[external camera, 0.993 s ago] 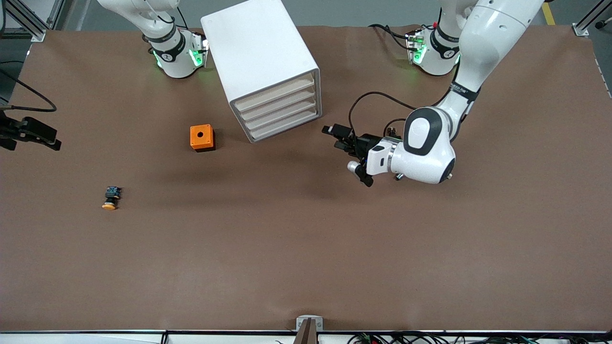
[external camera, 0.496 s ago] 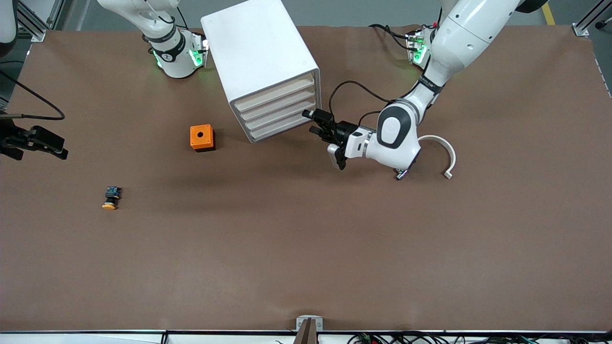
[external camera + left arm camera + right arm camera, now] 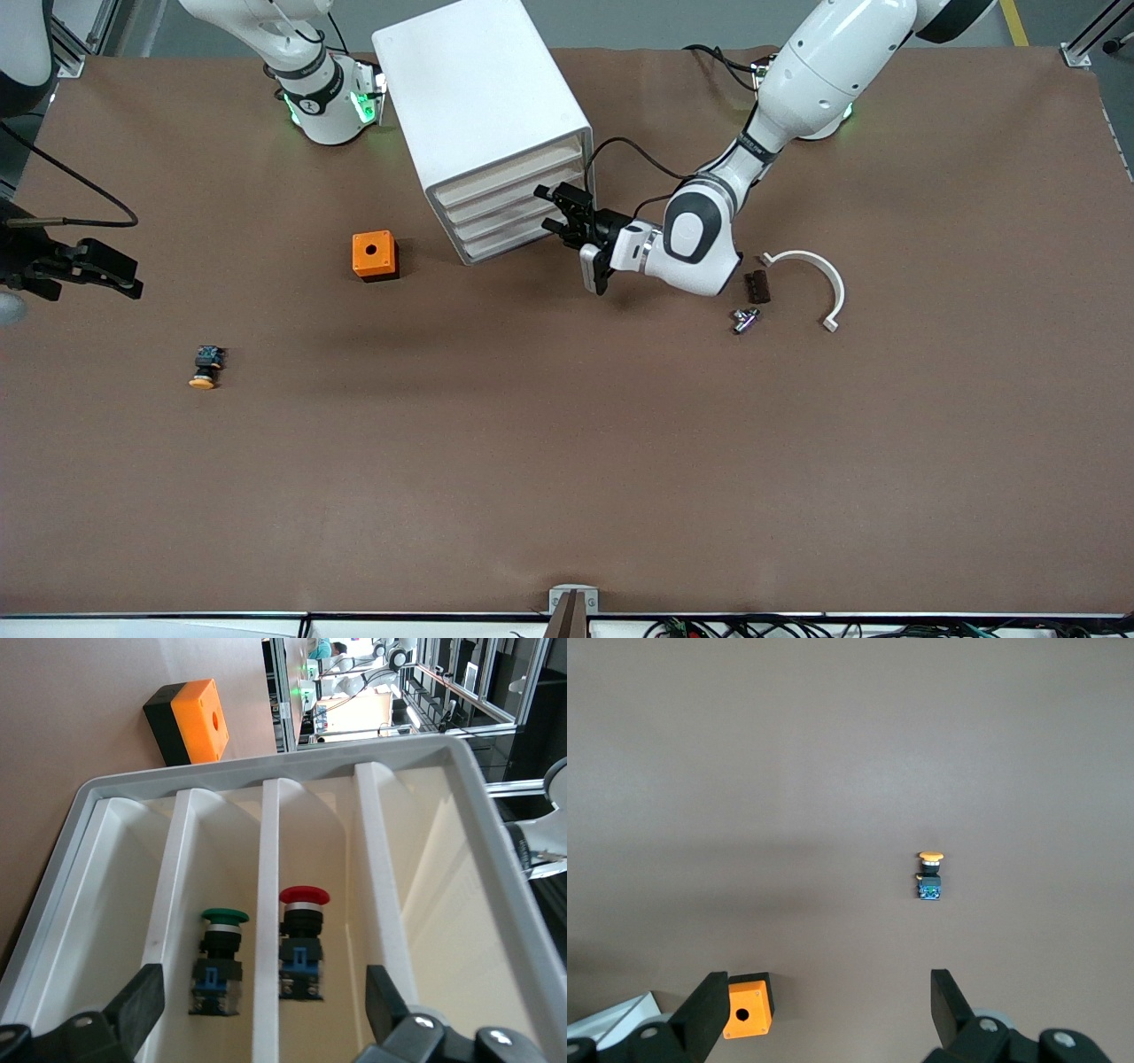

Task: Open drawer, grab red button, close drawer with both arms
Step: 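Pull the drawer out with the left gripper while the right gripper approaches, then grasp the red button in the drawer with the right gripper while the left gripper withdraws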

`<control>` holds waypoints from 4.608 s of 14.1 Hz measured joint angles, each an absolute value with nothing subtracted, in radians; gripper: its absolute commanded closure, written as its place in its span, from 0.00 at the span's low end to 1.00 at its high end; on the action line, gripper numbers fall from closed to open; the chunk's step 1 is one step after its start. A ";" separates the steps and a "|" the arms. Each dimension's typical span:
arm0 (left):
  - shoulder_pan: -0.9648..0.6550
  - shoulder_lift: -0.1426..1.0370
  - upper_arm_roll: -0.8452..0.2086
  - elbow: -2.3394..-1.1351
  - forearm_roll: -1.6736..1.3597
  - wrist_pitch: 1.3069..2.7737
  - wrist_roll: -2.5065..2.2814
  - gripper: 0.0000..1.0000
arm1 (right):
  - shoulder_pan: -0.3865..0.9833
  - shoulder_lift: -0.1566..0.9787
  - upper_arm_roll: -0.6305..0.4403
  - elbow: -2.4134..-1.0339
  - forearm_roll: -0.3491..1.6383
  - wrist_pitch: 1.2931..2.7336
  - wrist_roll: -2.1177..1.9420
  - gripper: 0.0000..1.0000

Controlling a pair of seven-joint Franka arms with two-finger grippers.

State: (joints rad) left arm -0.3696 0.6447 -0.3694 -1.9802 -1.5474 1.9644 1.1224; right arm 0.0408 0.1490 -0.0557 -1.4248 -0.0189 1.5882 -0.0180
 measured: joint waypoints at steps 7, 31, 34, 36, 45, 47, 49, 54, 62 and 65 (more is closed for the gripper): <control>-0.396 0.668 -0.370 -1.980 -1.582 1.981 1.177 0.29 | 0.116 0.149 -0.053 -1.425 -0.018 1.584 0.139 0.00; -0.465 0.679 -0.347 -1.969 -1.734 1.992 1.098 1.00 | 0.415 0.148 -0.050 -1.425 -0.017 1.532 0.804 0.00; -0.456 0.679 -0.316 -1.948 -1.730 1.989 1.070 1.00 | 0.471 0.151 -0.049 -1.426 0.023 1.532 0.922 0.00; -0.454 0.679 -0.290 -1.928 -1.720 1.988 1.041 1.00 | 0.501 0.157 -0.049 -1.429 0.056 1.533 1.011 0.00; -0.365 0.696 -0.228 -1.799 -1.555 1.981 0.862 1.00 | 0.682 0.214 -0.049 -1.538 0.101 1.709 1.398 0.00; -0.360 0.711 -0.228 -1.776 -1.545 1.975 0.854 0.77 | 0.709 0.220 -0.049 -1.568 0.103 1.750 1.459 0.00; -0.360 0.718 -0.227 -1.766 -1.545 1.980 0.846 0.37 | 0.724 0.234 -0.049 -1.577 0.107 1.772 1.501 0.00; -0.356 0.722 -0.221 -1.739 -1.505 1.989 0.776 0.00 | 0.742 0.294 -0.049 -1.584 0.110 1.811 1.551 0.00; -0.256 0.721 -0.217 -1.576 -1.104 1.988 0.350 0.00 | 0.773 0.357 -0.049 -1.636 0.115 1.953 1.681 0.00; -0.231 0.721 -0.217 -1.548 -0.962 1.988 0.272 0.00 | 0.783 0.373 -0.049 -1.650 0.116 1.958 1.718 0.00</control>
